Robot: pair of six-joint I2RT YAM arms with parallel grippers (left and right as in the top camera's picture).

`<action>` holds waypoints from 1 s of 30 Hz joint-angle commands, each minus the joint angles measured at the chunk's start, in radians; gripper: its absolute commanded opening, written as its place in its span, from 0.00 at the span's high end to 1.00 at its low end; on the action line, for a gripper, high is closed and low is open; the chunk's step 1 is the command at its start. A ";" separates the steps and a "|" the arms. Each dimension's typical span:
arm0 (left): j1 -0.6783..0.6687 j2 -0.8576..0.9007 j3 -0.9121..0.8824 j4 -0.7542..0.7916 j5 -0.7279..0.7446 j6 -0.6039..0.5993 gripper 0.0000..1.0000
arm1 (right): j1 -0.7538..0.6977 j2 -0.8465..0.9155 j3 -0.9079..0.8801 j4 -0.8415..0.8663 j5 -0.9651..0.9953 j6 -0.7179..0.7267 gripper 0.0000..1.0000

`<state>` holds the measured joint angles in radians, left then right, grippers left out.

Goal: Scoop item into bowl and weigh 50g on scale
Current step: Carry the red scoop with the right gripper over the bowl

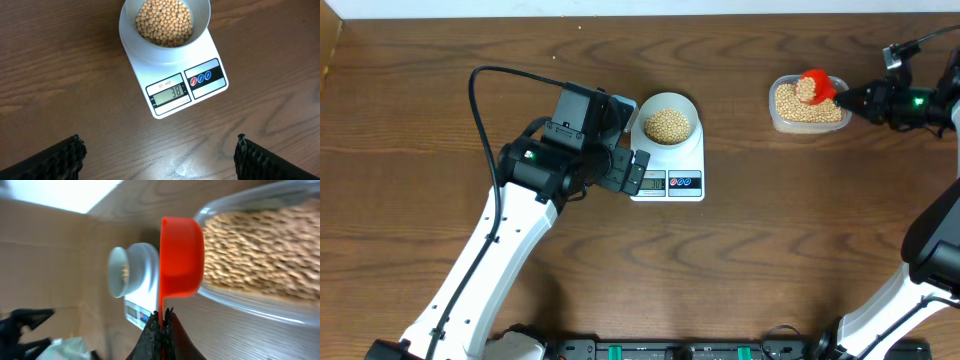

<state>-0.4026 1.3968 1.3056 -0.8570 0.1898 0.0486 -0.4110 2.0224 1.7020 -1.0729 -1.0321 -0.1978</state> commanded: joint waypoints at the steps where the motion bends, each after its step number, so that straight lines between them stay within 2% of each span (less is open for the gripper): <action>1: 0.002 -0.005 0.007 -0.003 0.008 -0.008 0.03 | 0.014 0.016 0.004 -0.001 -0.157 -0.055 0.99; 14: 0.002 -0.005 0.007 -0.003 0.008 -0.008 0.03 | 0.196 0.016 0.005 0.019 -0.221 -0.052 0.99; 21: 0.002 -0.005 0.007 -0.003 0.008 -0.008 0.03 | 0.319 0.016 0.005 0.088 -0.215 0.015 0.99; 30: 0.002 -0.005 0.007 -0.003 0.009 -0.008 0.03 | 0.447 0.016 0.005 0.188 -0.046 0.124 0.99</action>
<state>-0.4026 1.3968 1.3056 -0.8570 0.1898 0.0486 0.0017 2.0224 1.7020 -0.8959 -1.1385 -0.1192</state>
